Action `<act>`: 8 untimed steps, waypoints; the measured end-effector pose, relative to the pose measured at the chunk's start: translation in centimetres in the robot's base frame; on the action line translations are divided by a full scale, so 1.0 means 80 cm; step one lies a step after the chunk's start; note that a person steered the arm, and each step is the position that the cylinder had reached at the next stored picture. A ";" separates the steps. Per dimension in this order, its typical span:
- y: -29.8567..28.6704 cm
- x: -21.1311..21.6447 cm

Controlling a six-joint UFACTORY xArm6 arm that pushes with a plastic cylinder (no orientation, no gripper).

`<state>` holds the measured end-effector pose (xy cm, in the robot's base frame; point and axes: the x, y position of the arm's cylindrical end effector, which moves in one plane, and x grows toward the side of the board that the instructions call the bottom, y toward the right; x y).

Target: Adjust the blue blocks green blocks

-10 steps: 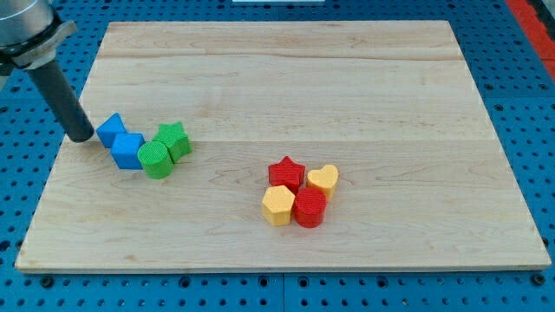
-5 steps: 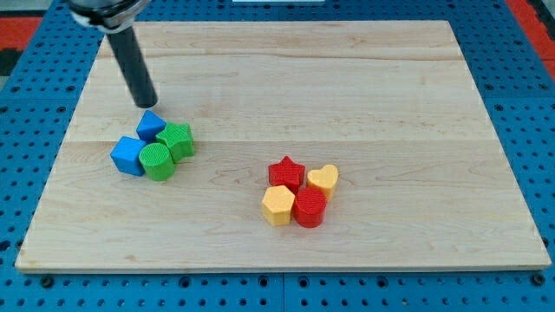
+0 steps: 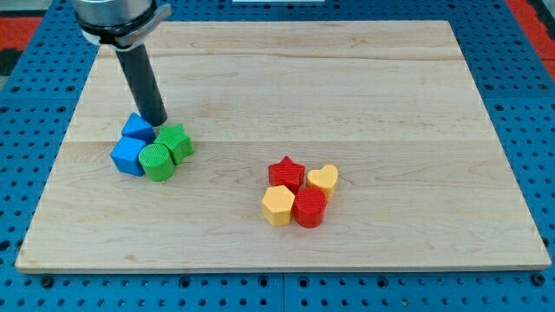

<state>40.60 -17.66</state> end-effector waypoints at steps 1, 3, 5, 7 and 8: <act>-0.012 0.000; -0.113 -0.035; -0.107 -0.010; -0.045 -0.002; -0.044 -0.002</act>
<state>40.41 -21.21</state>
